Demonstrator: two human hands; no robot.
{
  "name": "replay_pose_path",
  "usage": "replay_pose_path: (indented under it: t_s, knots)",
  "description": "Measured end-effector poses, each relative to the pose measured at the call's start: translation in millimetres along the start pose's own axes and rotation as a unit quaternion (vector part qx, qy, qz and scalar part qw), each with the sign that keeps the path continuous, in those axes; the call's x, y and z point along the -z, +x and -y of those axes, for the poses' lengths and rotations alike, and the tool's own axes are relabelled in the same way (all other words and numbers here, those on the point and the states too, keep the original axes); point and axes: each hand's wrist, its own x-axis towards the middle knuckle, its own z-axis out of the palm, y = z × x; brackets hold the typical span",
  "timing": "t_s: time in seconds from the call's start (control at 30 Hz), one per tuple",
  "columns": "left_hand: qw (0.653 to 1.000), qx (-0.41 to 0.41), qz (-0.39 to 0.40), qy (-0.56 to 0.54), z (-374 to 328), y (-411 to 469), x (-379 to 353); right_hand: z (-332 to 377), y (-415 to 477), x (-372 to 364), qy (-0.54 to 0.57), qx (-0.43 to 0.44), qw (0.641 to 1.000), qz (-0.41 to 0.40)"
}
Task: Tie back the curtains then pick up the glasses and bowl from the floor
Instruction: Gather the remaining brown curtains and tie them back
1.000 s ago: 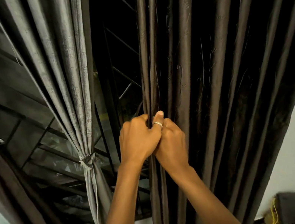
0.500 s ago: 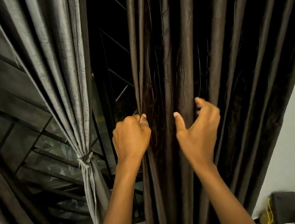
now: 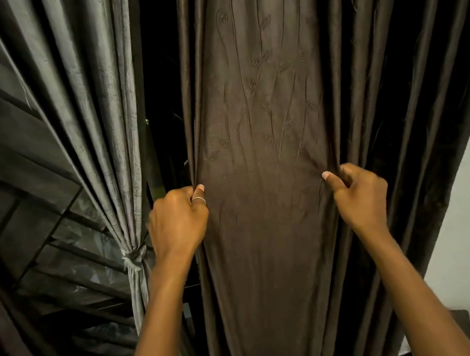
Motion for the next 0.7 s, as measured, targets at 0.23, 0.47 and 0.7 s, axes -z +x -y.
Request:
replay_pose_path:
  t_s: [0.23,0.47,0.7]
  knots:
    - [0.999,-0.035,-0.009,-0.011,-7,-10,-9,27,-42,-31,0.02,0.08,0.996,-0.046]
    - [0.991,-0.101,0.023,-0.082,-28,-21,-31,74,-75,-58,0.089,0.146,0.985,0.015]
    - [0.984,-0.105,0.066,-0.125,-24,-23,-29,89,-95,-66,0.078,0.154,0.983,0.07]
